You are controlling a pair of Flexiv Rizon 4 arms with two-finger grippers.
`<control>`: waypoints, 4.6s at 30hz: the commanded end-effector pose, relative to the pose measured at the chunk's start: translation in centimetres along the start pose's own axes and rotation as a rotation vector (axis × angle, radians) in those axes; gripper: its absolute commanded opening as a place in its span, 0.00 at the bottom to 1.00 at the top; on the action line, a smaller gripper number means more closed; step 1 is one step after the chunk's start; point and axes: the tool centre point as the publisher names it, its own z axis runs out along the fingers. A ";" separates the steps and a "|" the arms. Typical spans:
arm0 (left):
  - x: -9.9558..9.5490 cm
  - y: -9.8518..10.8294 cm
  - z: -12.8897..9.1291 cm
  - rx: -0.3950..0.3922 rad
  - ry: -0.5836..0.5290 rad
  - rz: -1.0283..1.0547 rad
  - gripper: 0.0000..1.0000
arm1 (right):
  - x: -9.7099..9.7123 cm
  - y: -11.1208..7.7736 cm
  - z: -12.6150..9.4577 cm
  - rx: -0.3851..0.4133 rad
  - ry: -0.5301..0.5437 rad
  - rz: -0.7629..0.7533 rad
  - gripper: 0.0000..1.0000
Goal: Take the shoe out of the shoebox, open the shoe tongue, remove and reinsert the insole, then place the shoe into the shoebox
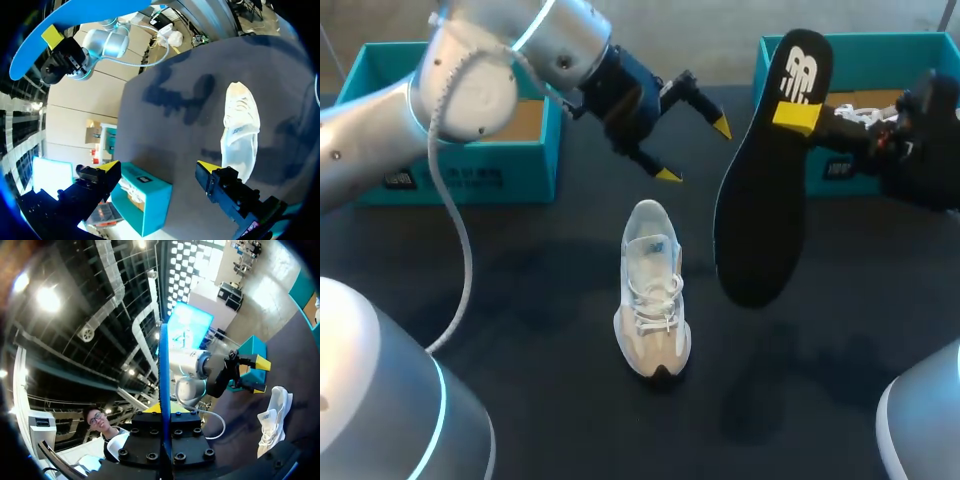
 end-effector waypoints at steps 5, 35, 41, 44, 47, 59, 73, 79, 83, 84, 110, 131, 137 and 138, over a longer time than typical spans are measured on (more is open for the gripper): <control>0.4 -0.1 0.1 -0.003 -0.051 0.003 1.00 | 0.7 -0.4 0.5 -0.062 -0.009 0.000 0.00; -4.9 -0.7 -5.6 -0.083 -0.536 0.162 1.00 | -3.4 8.1 1.6 -0.115 -0.072 0.278 0.00; -5.6 -0.8 -6.0 -0.093 -0.608 0.203 1.00 | -3.4 8.1 1.6 -0.115 -0.072 0.278 0.00; -5.4 -1.0 -6.4 -0.087 -0.636 0.218 1.00 | -3.4 8.1 1.6 -0.115 -0.072 0.278 0.00; -5.3 -1.3 -7.2 -0.088 -0.669 0.230 1.00 | -4.5 8.6 1.3 -0.111 -0.094 0.303 0.00; -5.1 -2.7 -9.1 -0.025 -0.717 0.251 1.00 | -11.4 11.5 1.2 0.081 -0.148 0.502 0.00; -6.2 -5.9 -7.0 -0.019 -0.757 0.293 1.00 | -15.4 12.5 3.4 0.060 -0.254 0.623 0.00; -6.7 -5.8 -6.0 -0.045 -0.755 0.288 1.00 | -16.3 12.4 4.9 0.100 -0.259 0.640 0.00; -6.9 -5.8 -5.8 -0.062 -0.766 0.273 1.00 | -16.5 12.0 5.5 0.124 -0.264 0.647 0.00; -6.9 -5.9 -5.7 -0.062 -0.766 0.272 1.00 | -16.6 11.8 5.6 0.128 -0.265 0.649 0.00; -6.1 -5.6 -4.3 -0.074 -0.755 0.274 0.07 | -17.4 9.3 7.5 0.162 -0.264 0.683 0.00; -5.0 -5.9 -6.9 -0.017 -0.806 0.200 0.00 | -15.4 8.2 3.9 0.179 -0.229 0.506 1.00; -4.3 -5.9 -8.5 -0.011 -0.801 0.209 0.00 | -14.9 7.4 0.9 0.200 -0.199 0.451 1.00; -4.2 -5.8 -8.6 -0.011 -0.802 0.211 0.00 | -14.9 7.2 0.3 0.223 -0.200 0.452 1.00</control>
